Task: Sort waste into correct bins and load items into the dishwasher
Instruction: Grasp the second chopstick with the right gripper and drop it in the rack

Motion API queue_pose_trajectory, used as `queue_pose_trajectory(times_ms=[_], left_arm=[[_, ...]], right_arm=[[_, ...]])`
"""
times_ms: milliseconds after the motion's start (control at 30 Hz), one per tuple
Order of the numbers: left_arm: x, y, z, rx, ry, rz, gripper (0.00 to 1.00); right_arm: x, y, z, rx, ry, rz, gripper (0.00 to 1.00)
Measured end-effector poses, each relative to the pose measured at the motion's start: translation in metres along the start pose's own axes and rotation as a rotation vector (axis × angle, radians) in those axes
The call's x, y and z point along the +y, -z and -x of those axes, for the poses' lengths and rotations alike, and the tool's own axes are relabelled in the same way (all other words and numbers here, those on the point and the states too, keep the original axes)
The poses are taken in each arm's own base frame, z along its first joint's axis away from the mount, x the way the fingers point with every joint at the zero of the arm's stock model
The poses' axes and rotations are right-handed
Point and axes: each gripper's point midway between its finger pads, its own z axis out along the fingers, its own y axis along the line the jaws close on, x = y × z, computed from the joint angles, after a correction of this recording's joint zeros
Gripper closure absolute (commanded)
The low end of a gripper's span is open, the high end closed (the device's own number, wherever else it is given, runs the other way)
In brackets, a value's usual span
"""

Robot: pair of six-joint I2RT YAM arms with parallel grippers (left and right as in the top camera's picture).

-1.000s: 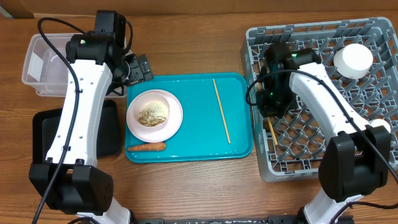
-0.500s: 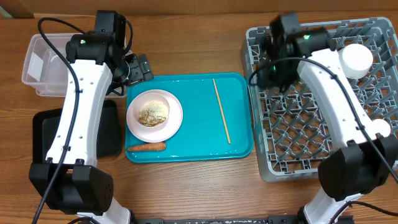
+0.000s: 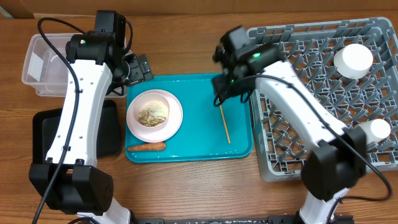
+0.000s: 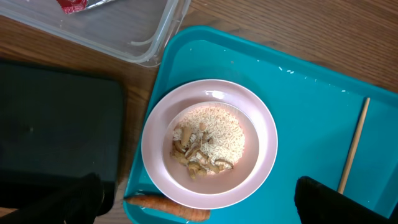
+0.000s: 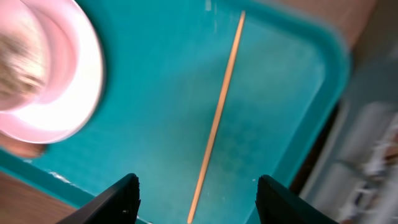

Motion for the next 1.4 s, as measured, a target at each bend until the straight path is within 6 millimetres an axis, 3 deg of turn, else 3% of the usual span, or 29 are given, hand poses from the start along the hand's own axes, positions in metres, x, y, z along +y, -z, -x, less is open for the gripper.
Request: queue_pose_trajectory(times_ms=[200, 467, 600, 700, 933, 1033, 1233, 1400], left_arm=[[0.0, 0.0, 0.0, 0.0, 0.0, 0.0, 0.0], [0.0, 0.0, 0.0, 0.0, 0.0, 0.0, 0.0], [0.0, 0.0, 0.0, 0.0, 0.0, 0.0, 0.0], [0.0, 0.0, 0.0, 0.0, 0.0, 0.0, 0.0], [0.0, 0.0, 0.0, 0.0, 0.0, 0.0, 0.0], [0.0, 0.0, 0.0, 0.0, 0.0, 0.0, 0.0], [0.0, 0.0, 0.0, 0.0, 0.0, 0.0, 0.0], [0.0, 0.0, 0.0, 0.0, 0.0, 0.0, 0.0]], right_arm=[[-0.01, -0.066, -0.041, 0.172, -0.039, -0.016, 0.39], [-0.016, -0.097, -0.07, 0.25, -0.06, -0.026, 0.45], [-0.018, -0.103, -0.084, 0.29, -0.066, -0.03, 0.48], [-0.018, -0.103, -0.084, 0.289, -0.067, -0.03, 0.49], [-0.019, -0.104, -0.081, 0.276, -0.067, -0.031, 0.78], [-0.019, -0.104, -0.081, 0.275, -0.085, -0.037, 0.85], [-0.02, -0.104, -0.081, 0.274, -0.105, -0.042, 0.96], [-0.02, -0.104, -0.084, 0.286, -0.113, -0.044, 0.96]])
